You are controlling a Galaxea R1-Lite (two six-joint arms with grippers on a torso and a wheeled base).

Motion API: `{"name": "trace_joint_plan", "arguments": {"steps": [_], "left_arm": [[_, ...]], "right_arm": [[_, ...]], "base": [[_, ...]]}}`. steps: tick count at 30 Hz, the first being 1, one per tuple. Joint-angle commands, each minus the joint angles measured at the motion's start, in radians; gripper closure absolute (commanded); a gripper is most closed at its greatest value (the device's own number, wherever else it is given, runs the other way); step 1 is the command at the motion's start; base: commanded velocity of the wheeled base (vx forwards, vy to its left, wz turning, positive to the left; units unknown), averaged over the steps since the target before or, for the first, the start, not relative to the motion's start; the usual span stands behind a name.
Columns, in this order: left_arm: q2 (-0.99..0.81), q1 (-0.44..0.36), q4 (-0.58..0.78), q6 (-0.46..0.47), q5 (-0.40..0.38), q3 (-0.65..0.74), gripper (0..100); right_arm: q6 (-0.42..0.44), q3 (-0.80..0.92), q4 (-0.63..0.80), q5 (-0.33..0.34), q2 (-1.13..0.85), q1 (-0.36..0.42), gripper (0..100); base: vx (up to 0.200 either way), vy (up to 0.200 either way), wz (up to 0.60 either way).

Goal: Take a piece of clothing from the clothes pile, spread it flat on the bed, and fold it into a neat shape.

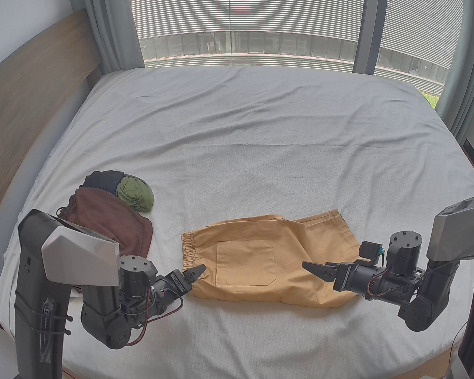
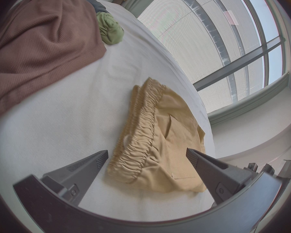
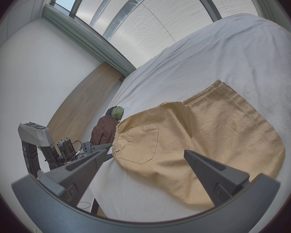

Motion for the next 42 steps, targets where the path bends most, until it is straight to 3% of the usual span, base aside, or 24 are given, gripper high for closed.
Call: {"name": "trace_joint_plan", "arguments": {"steps": [1, 21, 26, 30, 42], "left_arm": [[0.014, -0.038, 0.001, -0.001, 0.003, -0.009, 0], [0.045, -0.05, 0.008, 0.09, 0.065, 0.005, 0], [0.045, -0.05, 0.004, 0.084, 0.061, 0.008, 0], [0.063, -0.073, 0.002, 0.001, 0.063, -0.005, 0], [0.068, -0.087, 0.002, -0.015, 0.061, -0.061, 0]], "right_arm": [[0.001, 0.002, -0.001, 0.003, -0.015, -0.006, 0], [0.003, 0.002, -0.002, 0.001, -0.049, -0.001, 0], [0.003, 0.002, -0.002, 0.003, -0.059, -0.001, 0], [0.003, 0.003, -0.001, 0.003, -0.064, -0.001, 0], [0.004, 0.003, -0.001, 0.003, -0.064, -0.003, 0]], "base": [[0.0, 0.0, 0.0], [0.0, 0.0, 0.0], [0.0, 0.0, 0.0], [0.0, 0.0, 0.0], [0.0, 0.0, 0.0]]}}
